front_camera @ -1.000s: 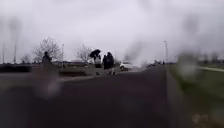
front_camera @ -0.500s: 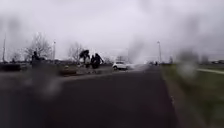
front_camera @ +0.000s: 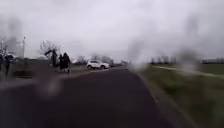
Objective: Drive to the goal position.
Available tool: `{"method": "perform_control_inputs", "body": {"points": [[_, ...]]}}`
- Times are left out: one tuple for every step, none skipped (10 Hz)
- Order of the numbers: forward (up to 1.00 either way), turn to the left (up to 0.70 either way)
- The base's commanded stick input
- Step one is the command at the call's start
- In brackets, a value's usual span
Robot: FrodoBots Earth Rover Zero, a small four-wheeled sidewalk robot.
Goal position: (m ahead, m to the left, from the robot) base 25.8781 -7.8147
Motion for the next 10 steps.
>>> {"method": "perform_control_inputs", "body": {"points": [[1.00, -0.38], [1.00, -0.40], [1.00, 0.00], [1.00, 0.00], [1.00, 0.00], [1.00, 0.00], [1.00, 0.24], [1.00, 0.04], [1.00, 0.00], [1.00, 0.00]]}}
